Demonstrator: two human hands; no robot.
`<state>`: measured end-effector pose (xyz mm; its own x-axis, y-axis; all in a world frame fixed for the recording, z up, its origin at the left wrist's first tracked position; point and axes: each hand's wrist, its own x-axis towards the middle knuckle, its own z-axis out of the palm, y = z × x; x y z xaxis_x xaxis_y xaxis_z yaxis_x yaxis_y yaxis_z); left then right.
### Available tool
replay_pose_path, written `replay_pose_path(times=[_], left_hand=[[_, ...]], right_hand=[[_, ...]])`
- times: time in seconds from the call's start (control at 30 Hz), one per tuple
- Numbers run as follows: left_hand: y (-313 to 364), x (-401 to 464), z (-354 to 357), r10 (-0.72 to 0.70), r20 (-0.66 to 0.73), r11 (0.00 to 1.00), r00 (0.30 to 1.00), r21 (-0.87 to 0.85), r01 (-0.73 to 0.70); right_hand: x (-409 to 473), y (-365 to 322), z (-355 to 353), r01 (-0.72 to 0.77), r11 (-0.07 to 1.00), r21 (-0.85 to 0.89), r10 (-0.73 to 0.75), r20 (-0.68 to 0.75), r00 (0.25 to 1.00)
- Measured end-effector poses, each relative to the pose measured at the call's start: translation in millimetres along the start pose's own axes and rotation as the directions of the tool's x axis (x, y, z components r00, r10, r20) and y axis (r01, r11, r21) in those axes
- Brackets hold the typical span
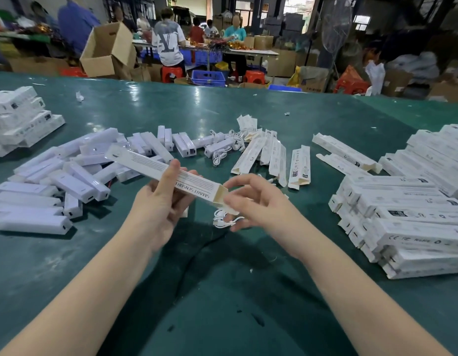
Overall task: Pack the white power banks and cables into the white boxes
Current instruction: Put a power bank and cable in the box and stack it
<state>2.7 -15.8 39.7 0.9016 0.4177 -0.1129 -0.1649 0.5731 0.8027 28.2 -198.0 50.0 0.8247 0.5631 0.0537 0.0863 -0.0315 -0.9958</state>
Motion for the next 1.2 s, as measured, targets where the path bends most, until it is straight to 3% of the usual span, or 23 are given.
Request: replay_pose_path(times=[0.13,0.27,0.6,0.97,1.1,1.2], left_hand=[[-1.7,3.6,-3.1,-0.001,-0.037,0.999,0.999,0.048,0.003],[-2.7,2.1,-1.5,-0.031,-0.053,0.997,0.998,0.063,0.034],[-4.5,-0.6,-0.2,-0.046,-0.014,0.997,0.999,0.063,0.047],[-7.5,-1.8,1.0,-0.033,-0.015,0.998,0.999,0.053,0.033],[-6.8,-2.0,-0.9,-0.063,-0.020,0.997,0.998,0.042,0.064],[-6.1,-2.9,0.1,-0.087,-0.025,0.996,0.996,0.020,0.088]], right_hand=[[-3.0,2.4,7.8,0.169,0.939,-0.300,-0.191,-0.047,0.980],[-2.3,4.0,9.3,0.213,0.894,-0.393,-0.253,-0.051,0.966],[-0.5,4.9,6.4,0.174,0.923,-0.344,-0.220,-0.097,0.971],[-2.5,5.9,9.6,0.140,0.944,-0.298,-0.155,-0.029,0.987],[-4.0,1.4,9.4,0.070,0.993,-0.099,-0.063,0.071,0.995],[-5.0,0.0,11.4,0.080,0.995,0.064,-0.087,0.109,0.990]])
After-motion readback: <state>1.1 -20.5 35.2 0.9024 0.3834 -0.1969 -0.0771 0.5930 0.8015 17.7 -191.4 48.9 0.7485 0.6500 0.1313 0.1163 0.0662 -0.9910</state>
